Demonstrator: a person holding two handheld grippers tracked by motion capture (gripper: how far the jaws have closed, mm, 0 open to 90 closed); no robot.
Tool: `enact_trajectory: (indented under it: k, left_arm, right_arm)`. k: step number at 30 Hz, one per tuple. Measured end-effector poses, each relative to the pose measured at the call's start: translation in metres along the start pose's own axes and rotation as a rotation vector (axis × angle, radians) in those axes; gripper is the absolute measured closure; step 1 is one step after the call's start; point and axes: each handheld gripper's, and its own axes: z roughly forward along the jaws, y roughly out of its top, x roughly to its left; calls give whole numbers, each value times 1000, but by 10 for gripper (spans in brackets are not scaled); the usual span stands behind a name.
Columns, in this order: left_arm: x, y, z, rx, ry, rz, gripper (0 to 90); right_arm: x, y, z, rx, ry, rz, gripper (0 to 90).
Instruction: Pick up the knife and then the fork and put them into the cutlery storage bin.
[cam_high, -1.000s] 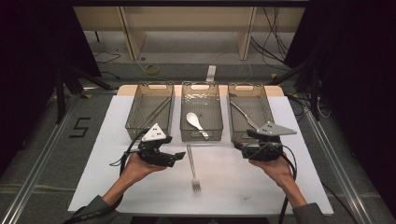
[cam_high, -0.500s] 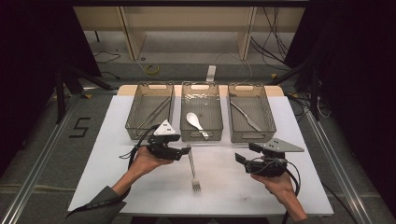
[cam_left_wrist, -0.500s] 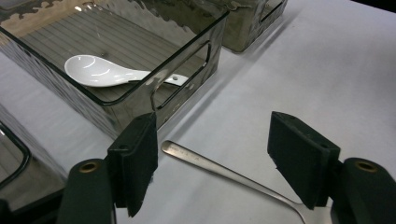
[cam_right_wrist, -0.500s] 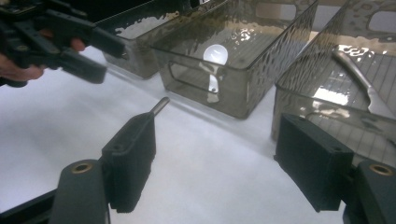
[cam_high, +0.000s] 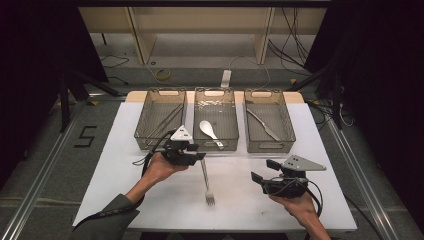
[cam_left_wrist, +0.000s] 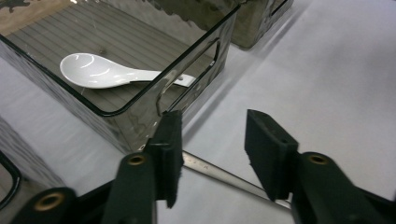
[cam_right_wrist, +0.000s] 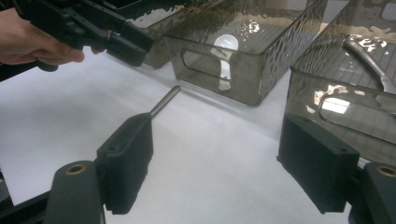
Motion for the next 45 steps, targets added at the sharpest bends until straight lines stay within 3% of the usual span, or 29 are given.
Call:
enact_trajectory:
  k: [5, 10, 13, 23, 26, 31, 38, 41, 45]
  left_arm:
    - [-1, 5, 9, 25, 27, 40, 726]
    - [-1, 6, 21, 67, 27, 60, 879]
    - [0, 7, 27, 90, 39, 57, 886]
    - [1, 0, 54, 179, 12, 76, 887]
    - [2, -2, 57, 183, 11, 68, 887]
    - [0, -7, 65, 226, -1, 93, 887]
    - [0, -6, 61, 289, 14, 100, 887]
    - [0, -7, 56, 332, 29, 119, 887]
    - [1, -11, 46, 383, 22, 112, 887]
  right_arm:
    - [3, -2, 1, 10, 6, -12, 272]
    - [4, -2, 0, 11, 9, -11, 271]
    - [4, -3, 0, 12, 9, -12, 271]
    - [7, -3, 1, 16, 19, -22, 270]
    - [7, -3, 1, 20, 22, -23, 270]
    - [8, -3, 2, 23, 25, -27, 270]
    - [8, -3, 1, 21, 25, -27, 270]
    - [8, -2, 0, 21, 22, -34, 270]
    - [8, -2, 1, 25, 26, -38, 270]
